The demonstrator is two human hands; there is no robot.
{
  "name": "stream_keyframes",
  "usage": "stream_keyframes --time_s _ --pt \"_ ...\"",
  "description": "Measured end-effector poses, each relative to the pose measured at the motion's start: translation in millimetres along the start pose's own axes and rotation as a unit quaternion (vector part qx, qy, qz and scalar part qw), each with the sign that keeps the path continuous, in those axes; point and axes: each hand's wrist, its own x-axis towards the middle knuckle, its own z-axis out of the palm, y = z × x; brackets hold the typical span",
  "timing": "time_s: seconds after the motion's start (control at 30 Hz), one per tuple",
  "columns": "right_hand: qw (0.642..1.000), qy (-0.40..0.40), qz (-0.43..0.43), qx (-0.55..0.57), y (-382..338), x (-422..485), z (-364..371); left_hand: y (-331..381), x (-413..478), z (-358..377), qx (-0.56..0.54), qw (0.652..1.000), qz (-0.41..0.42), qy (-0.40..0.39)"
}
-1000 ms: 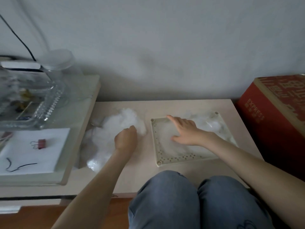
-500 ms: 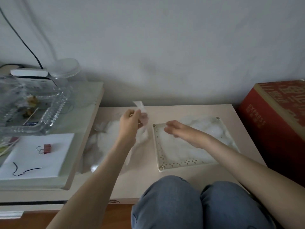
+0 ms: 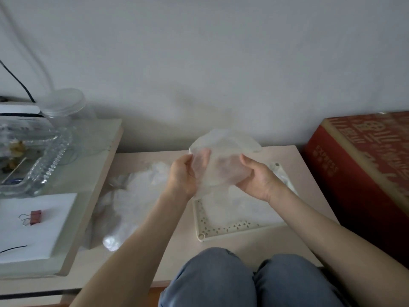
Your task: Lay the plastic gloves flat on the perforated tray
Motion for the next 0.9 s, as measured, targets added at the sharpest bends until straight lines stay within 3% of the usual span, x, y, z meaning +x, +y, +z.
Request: stream_keyframes --time_s 0.2,0.43,0.6,0.7,0.9 --pt "0.996 0.007 0.001 -0.089 -16 -11 -31 -9 0 -11 0.022 0.999 -0.009 -0.039" --pt "0.981 0.005 0.082 -0.178 -40 -29 -28 -1 -3 -1 0.194 0.973 -0.102 -0.077" --pt "0.966 0.009 0.134 -0.222 -43 -38 -38 -23 12 4 0.416 0.904 -0.038 -0.095" --pt "0.963 -0.030 0.160 -0.215 -44 -44 -54 -37 19 -2 0.422 0.904 -0.014 -0.069" --pt "0.943 0.043 0.195 -0.267 -44 -55 -79 -55 24 -24 0.515 0.857 0.036 0.001"
